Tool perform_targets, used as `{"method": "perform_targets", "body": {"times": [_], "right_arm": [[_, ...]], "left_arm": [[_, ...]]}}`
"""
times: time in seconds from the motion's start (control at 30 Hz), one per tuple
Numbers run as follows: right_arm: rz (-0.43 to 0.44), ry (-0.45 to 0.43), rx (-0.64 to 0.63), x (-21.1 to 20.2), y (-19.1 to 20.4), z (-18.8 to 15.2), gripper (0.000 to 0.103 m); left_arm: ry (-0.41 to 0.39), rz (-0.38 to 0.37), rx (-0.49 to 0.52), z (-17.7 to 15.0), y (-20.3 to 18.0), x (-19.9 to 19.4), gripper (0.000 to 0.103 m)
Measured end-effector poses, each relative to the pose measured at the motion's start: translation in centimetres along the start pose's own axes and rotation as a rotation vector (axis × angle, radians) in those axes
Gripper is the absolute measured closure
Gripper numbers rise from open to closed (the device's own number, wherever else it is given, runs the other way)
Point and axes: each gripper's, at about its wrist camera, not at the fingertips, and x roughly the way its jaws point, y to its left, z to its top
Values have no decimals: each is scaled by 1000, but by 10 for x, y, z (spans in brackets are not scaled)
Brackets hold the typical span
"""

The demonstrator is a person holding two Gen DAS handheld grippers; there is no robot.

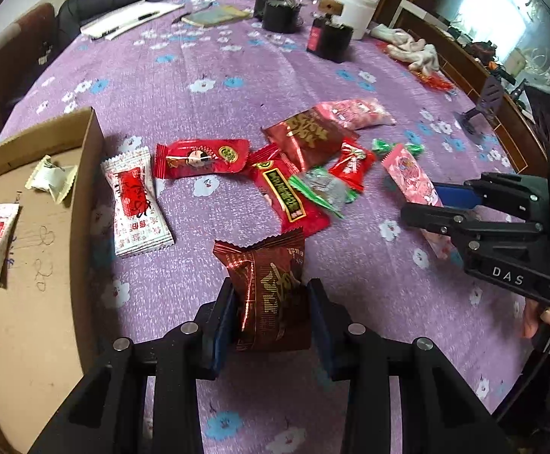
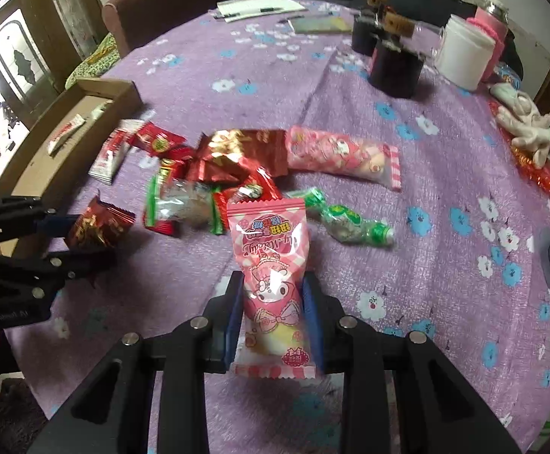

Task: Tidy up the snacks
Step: 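Carry both packets over the cardboard tray and open both grippers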

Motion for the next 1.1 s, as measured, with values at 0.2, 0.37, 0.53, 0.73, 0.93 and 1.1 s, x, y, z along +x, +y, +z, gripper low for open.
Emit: {"method": "perform_targets", "body": {"times": [0.2,0.37,0.53,0.73,0.93,1.1], "right_arm": [[-1,-31,-36,-16,20,13,74],[23,-61,-92,-26,56,36,74],[71,-91,-160,-29,107,65,74],[162,-99,-231,-15,177,95,73],[212,-68,-265,14,226,110,73],[224,-33,-253,36,240,115,73]], "left_arm": [[-82,7,-23,-3,7,-32,64],[-152,44,-66,-7,28,-63,64],[-233,117,-139,-19,66,-94,64],[-259,225,-227,-39,120,-109,63],[-247,291,-302,-53,166,-106,63],[-207,309,-331,-56,188,-90,63]]}}
